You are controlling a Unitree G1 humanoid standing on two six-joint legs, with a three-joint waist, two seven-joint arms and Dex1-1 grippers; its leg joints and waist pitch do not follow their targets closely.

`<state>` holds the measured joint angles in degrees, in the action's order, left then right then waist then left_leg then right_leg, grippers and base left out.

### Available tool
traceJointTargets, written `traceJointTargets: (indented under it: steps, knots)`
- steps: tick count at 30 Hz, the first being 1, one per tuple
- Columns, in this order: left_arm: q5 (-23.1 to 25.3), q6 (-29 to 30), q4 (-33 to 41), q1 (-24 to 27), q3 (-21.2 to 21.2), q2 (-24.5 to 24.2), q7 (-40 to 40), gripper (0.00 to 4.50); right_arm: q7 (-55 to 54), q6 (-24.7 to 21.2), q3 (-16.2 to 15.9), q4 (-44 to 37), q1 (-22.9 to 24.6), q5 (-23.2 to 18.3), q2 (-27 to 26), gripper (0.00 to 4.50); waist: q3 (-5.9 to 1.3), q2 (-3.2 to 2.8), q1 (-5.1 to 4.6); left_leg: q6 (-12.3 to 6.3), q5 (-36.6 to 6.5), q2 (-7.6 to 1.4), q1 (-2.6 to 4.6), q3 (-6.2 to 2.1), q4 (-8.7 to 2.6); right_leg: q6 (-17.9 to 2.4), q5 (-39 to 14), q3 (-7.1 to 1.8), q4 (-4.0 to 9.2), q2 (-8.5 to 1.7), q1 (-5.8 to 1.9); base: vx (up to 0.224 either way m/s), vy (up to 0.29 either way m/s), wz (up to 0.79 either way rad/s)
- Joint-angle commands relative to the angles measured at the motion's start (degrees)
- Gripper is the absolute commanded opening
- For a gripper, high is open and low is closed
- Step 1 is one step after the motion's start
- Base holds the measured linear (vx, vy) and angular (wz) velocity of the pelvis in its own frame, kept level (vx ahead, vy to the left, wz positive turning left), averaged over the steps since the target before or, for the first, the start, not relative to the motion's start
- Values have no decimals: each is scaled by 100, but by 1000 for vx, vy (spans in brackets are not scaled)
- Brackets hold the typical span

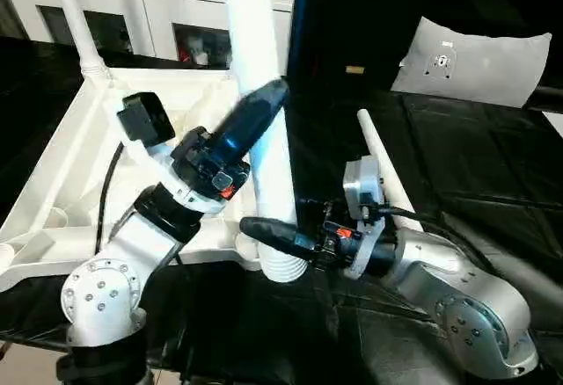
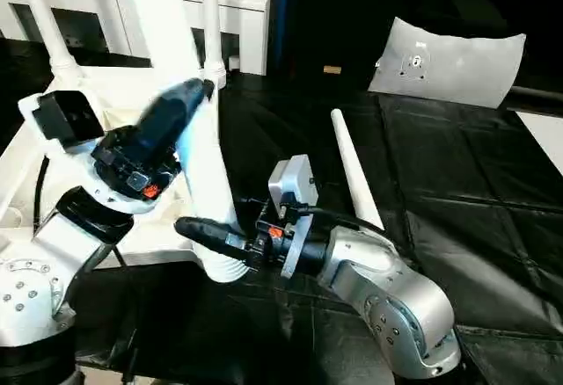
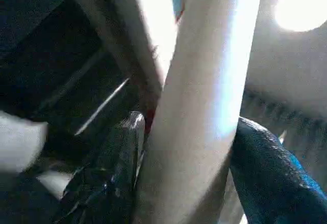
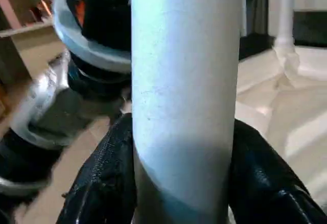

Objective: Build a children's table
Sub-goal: Pick table leg

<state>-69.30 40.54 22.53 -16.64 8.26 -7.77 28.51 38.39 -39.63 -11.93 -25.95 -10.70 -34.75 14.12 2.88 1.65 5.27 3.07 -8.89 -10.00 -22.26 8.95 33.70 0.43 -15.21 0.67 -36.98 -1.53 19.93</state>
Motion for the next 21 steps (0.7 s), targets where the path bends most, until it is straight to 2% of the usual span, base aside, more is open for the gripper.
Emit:
traceJointTargets:
  steps: [1,2,6,7,8,9,10,12,15,18,21]
  knots:
    - [244,-66,240,-153,-172,-64,158,292,-222,-23,36,164,41,145,14,189,-275,-46,2,445,-1260,-268,154,-95,-403,-282,-714,-247,532,-493,-75,0,0,0]
    - [244,-66,240,-153,-172,-64,158,292,-222,-23,36,164,41,145,14,189,-284,-53,3,465,-1222,-269,162,-91,-399,-328,-677,-243,526,-500,-73,0,0,0]
    - [-517,-241,244,-199,210,231,120,292,-347,-32,267,218,29,-127,-209,189,-284,-47,2,445,-1247,-262,157,-79,-383,-578,-591,-234,510,-504,-74,0,0,0]
    - [-490,-296,258,-188,184,248,118,292,-383,-61,314,213,13,-214,-279,189,-287,-53,4,434,-1241,-262,156,-75,-380,-595,-586,-236,510,-506,-75,0,0,0]
    - [-54,-400,288,-188,30,174,105,292,-419,-94,335,197,-3,-277,-330,189,-280,-64,1,425,-1265,-272,154,-85,-396,-570,-598,-238,523,-497,-69,0,0,0]
    - [761,-553,330,-199,-306,-73,166,292,-447,-135,342,181,-13,-314,-364,189,-268,-46,-1,382,-1308,-292,159,-100,-424,-458,-652,-245,553,-497,-69,0,0,0]
    - [761,-553,330,-199,-306,-73,166,292,-447,-135,342,181,-13,-314,-364,189,-275,-61,0,397,-1325,-300,162,-107,-425,-388,-661,-245,535,-499,-69,0,0,0]
    - [1568,-730,363,-157,-718,-421,396,292,-507,-158,335,169,3,-321,-417,189,-273,-86,-10,462,-1421,-292,177,-115,-437,-276,-812,-244,542,-506,-48,0,0,0]
    - [1831,-787,354,-137,-782,-597,448,292,-571,-156,336,174,15,-287,-446,189,-280,-93,-14,553,-1423,-288,178,-108,-432,-368,-760,-241,529,-511,-39,0,0,0]
    - [1948,-912,319,-145,-702,-770,467,292,-654,-156,373,189,20,-309,-444,189,-289,-87,-12,548,-1355,-272,171,-101,-421,-454,-594,-237,511,-507,-51,0,0,0]
    - [1875,-978,273,-63,-548,-903,622,292,-749,-137,504,218,12,-396,-482,189,-286,-96,-13,550,-1393,-269,171,-97,-420,-510,-585,-237,508,-505,-41,0,0,0]
